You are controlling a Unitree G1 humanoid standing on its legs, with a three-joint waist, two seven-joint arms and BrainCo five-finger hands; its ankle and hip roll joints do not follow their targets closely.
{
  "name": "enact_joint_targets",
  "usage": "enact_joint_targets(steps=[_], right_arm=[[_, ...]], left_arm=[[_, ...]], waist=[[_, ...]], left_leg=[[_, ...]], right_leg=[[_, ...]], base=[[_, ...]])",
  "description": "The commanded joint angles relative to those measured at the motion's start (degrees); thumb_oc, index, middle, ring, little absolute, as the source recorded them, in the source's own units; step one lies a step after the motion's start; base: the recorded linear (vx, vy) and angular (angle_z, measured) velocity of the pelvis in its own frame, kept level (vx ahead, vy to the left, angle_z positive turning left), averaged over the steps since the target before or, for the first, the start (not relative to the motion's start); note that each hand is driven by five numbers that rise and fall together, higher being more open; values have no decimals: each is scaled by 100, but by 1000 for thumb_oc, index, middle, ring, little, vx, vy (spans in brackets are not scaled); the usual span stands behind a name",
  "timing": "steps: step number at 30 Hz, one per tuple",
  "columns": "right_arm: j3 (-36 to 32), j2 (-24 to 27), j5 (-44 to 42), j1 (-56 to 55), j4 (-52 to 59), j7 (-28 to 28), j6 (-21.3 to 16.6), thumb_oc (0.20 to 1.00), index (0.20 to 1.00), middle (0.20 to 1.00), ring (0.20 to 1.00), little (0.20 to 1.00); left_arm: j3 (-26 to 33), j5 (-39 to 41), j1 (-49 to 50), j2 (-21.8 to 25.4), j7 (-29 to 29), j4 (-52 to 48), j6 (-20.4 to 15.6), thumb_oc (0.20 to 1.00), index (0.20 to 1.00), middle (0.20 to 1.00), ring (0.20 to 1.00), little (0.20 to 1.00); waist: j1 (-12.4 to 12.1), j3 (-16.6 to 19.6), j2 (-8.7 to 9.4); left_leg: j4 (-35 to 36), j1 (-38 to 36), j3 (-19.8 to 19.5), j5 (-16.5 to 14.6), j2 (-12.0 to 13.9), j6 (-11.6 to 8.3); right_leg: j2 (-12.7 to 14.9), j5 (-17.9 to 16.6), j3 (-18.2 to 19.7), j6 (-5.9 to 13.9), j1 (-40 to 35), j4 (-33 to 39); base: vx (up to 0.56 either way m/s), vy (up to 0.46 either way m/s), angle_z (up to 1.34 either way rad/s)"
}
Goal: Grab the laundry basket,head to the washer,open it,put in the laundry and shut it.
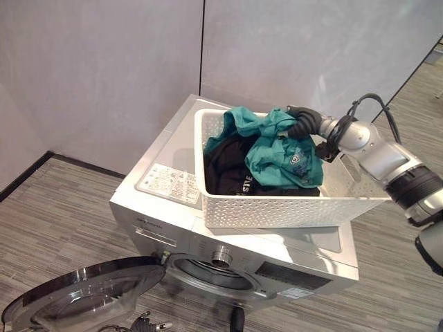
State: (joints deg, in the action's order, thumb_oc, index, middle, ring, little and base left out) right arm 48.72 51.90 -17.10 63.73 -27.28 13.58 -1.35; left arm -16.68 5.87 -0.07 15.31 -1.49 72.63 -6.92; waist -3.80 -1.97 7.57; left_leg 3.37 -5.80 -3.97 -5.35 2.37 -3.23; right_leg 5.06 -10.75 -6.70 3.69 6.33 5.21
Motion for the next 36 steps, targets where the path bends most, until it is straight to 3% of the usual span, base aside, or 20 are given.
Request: enact_joint_targets(steps=[1, 17, 30, 36], right_arm=[[-454, 206, -45, 750, -264, -562, -272, 200, 200, 200, 200, 200], [-1750, 730, -916, 1312, 298, -1792, -832, 200, 200, 200, 200, 200], [-2385, 756, 259, 1896, -129, -3361, -718, 200, 200, 200, 200, 200], [-2238, 1200, 794, 2504, -730, -4023, -576, 200, 200, 200, 200, 200]], left_arm=[[-283, -188, -270, -188, -28, 265, -71, 1000, 1000, 1000, 1000, 1000], [-277, -266, -274, -167, -252, 370, -96, 1000, 1000, 1000, 1000, 1000], [-406, -193, -417, -241, -491, 207, -87, 1000, 1000, 1000, 1000, 1000], [-531, -111, -555, -238, -606, 44, -162, 1000, 1000, 1000, 1000, 1000]], waist=[[-48, -24, 192], [55, 146, 146], [8, 266, 77], [-21, 335, 104]], left_leg=[[163, 425, 67, 233, 108, -24], [163, 364, 97, 153, 102, -1], [163, 338, 14, 114, 39, 65], [163, 351, -39, 103, -59, 123]], right_leg=[[540, 764, 79, 558, -655, -77], [528, 770, 118, 557, -676, -71], [556, 780, 102, 573, -715, -78], [635, 729, 53, 645, -709, -86]], base=[[0, 0, 0], [-1, 0, -1], [-2, 3, -1], [-15, 40, 3]])
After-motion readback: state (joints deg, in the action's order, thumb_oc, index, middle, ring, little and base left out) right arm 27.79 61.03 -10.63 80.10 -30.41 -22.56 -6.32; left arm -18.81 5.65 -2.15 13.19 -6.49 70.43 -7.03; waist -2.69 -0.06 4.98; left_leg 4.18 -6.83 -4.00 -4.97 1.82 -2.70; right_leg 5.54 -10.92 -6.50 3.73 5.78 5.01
